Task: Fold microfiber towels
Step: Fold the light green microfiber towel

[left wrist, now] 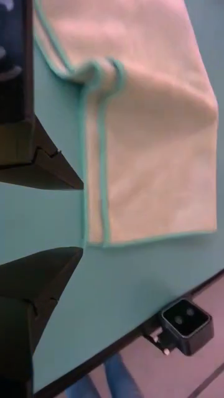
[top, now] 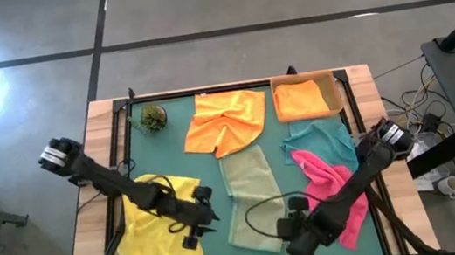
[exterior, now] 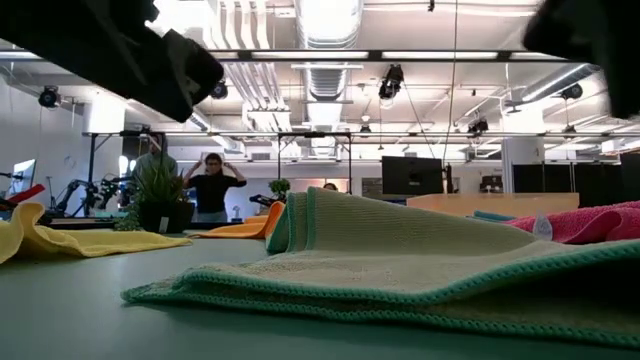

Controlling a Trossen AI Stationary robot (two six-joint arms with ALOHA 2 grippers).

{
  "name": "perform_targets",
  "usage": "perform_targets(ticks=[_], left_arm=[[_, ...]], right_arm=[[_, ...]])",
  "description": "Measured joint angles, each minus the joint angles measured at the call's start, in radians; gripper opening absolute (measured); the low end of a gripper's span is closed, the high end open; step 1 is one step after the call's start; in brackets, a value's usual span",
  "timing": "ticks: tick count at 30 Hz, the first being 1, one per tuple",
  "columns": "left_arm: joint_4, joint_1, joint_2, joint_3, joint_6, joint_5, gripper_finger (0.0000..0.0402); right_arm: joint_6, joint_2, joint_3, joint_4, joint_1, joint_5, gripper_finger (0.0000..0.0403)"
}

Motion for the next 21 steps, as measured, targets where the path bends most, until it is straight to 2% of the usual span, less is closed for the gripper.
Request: perform_targets(ticks=[4, 9, 13, 17, 21], left_arm=[[0.006, -0.027, 0.129, 0.103, 0.001, 0.0, 0.0144], [-0.009, -0.045, 0.259, 0.202, 0.001, 0.002, 0.0144], [-0.006, -0.05, 0.305, 0.255, 0.008, 0.003, 0.0144], [-0.025, -0.051, 0.335, 0.268, 0.009, -0.011, 0.0144], [-0.031, -0.06, 0.378, 0.278, 0.003, -0.019, 0.0144]], right_arm=[[-0.003, 0.007, -0.034, 0.055, 0.039, 0.026, 0.0137], [-0.072, 0.006, -0.093, 0.253, 0.064, 0.104, 0.0137], [-0.124, 0.006, -0.157, 0.402, 0.065, 0.123, 0.0137], [-0.157, 0.005, -0.186, 0.466, 0.063, 0.165, 0.0137], [-0.227, 0.006, -0.217, 0.535, 0.064, 0.156, 0.0137]])
